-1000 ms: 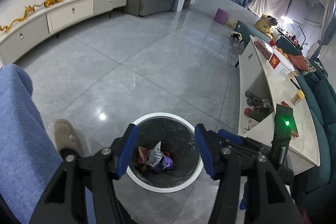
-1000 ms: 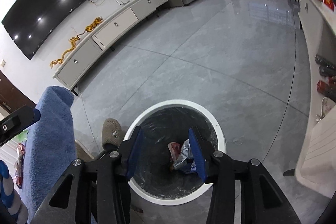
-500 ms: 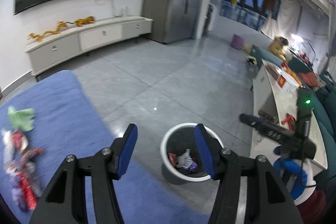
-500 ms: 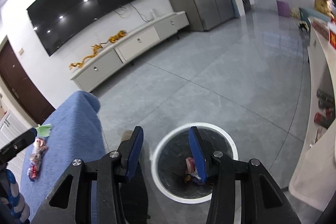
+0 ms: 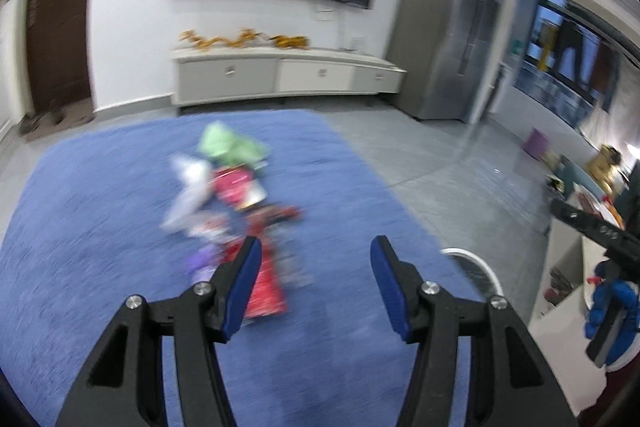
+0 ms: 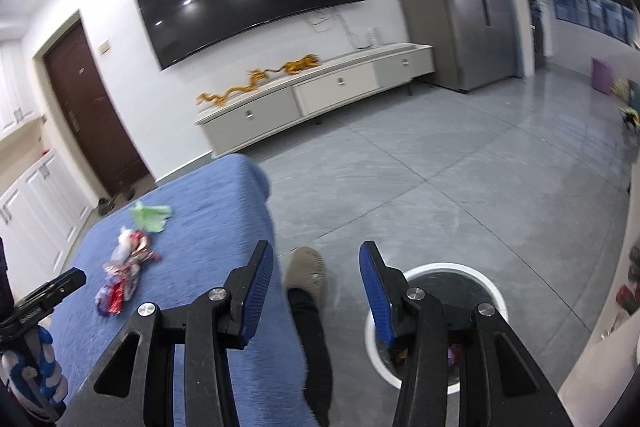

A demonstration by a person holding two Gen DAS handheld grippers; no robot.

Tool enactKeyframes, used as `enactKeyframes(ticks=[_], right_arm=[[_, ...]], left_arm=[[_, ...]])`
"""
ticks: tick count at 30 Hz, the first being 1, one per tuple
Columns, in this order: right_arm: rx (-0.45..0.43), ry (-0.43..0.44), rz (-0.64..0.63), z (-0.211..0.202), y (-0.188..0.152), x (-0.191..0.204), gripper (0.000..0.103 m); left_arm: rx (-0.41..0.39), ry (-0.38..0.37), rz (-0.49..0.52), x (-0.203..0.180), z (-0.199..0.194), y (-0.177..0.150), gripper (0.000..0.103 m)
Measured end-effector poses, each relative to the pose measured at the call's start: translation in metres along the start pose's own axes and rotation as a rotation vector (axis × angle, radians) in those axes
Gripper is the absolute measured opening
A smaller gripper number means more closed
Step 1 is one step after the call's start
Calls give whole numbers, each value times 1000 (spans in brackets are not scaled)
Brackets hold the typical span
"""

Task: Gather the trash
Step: 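Return both tools to the rug and close on the red wrapper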

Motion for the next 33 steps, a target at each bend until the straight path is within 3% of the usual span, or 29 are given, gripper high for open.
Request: enactKeyframes(ticks=[5, 12, 15, 21, 28, 33], right_arm=[[37, 53, -44, 16, -7, 29, 43], [96, 106, -90, 41, -19, 61, 43], [120, 134, -115, 51, -23, 74, 43], [158, 190, -139, 66, -30, 93, 43], [200, 261, -169, 87, -38, 125, 43], [239, 338, -189, 106, -41, 157, 43]], left_arm=[[42, 46, -75, 43, 0, -22, 55], [80, -93, -67, 25, 5, -40, 54], [97, -113, -26, 8, 16, -40, 53], [164, -58, 4, 16, 52, -42, 48], [194, -29, 30, 31, 66, -41, 40], [194, -26, 3, 45, 71, -37, 24]])
Point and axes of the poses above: each gripper's, at about its wrist camera, not at the fingertips, and z roughly the way its jaws point, x to its left, y to its top, the point moved 6 cm from there along z, roughly the way its jaws point, and after that the axes turned 4 degrees about -x, right-handed, at the moved point
